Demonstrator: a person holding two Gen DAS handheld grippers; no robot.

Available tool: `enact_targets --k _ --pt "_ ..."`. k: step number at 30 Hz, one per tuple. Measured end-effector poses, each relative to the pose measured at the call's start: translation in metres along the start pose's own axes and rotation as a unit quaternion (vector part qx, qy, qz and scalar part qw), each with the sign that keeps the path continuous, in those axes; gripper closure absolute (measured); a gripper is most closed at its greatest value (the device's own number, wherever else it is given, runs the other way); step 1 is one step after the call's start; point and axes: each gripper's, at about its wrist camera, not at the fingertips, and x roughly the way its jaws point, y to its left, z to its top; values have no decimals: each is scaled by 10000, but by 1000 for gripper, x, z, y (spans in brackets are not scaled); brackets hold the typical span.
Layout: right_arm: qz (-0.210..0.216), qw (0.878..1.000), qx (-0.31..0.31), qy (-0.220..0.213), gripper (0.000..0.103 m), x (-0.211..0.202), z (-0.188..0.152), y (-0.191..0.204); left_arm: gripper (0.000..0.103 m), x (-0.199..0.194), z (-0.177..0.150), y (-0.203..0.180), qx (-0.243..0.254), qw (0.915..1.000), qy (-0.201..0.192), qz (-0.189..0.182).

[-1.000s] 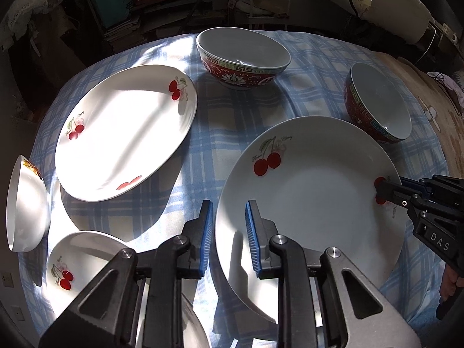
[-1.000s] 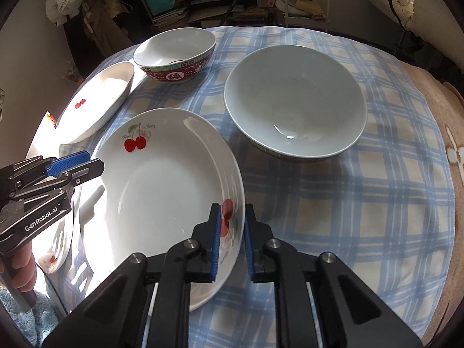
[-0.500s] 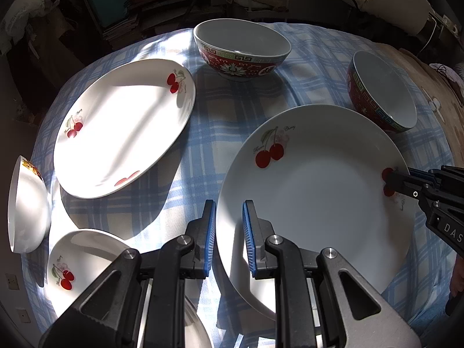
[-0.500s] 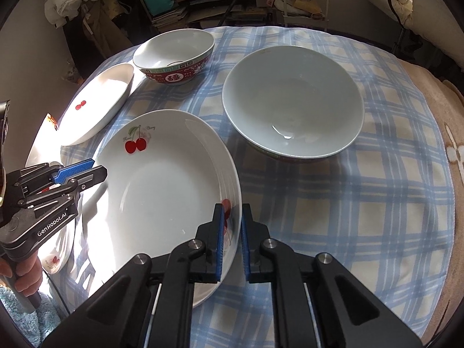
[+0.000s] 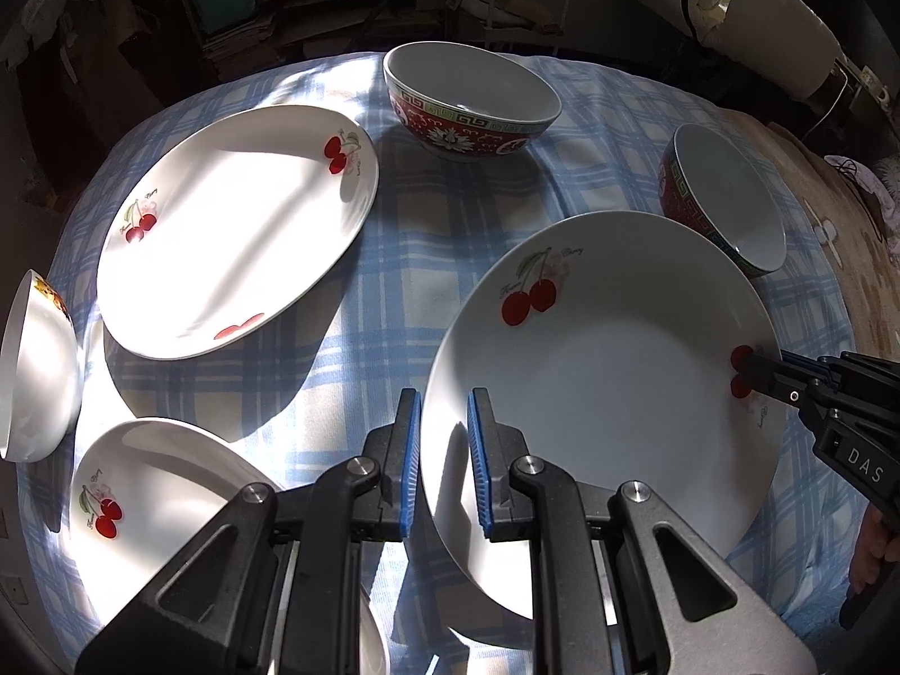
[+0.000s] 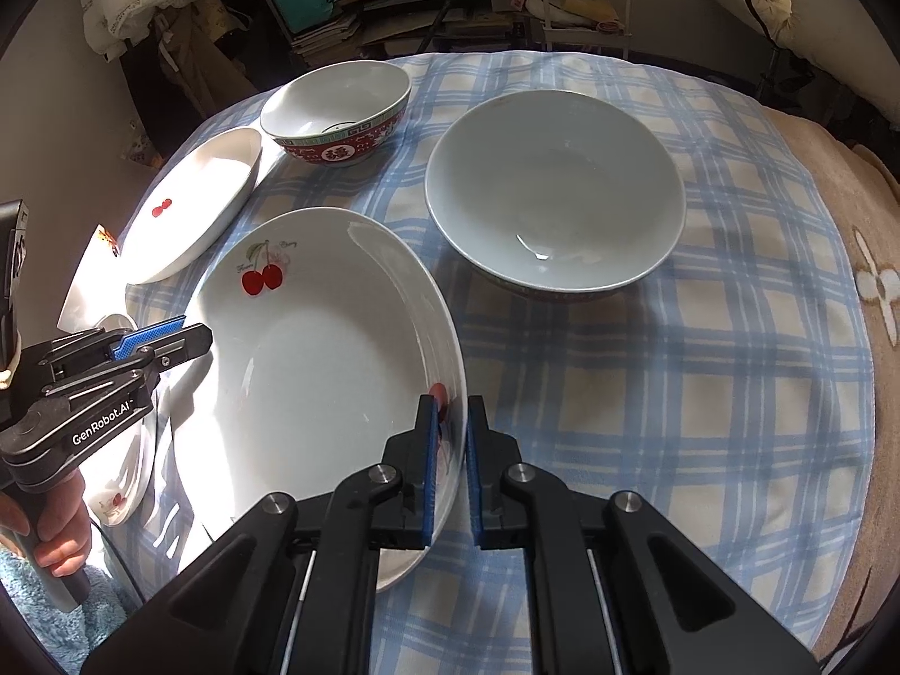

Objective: Organize plates and bowls

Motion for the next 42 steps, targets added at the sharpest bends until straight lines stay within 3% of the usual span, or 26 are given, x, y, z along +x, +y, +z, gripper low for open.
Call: enact_targets --k 12,28,42 --pt "-31 9999 151 47 94 -20 -10 -11 87 -14 -6 -13 -12 9995 104 -289" --pt "-292 9992 193 183 92 -54 -43 -21 87 -32 -44 -44 105 9983 401 -405" --pt "-467 9959 160 761 91 -23 -55 -17 87 -12 -63 -43 7 9963 801 -319"
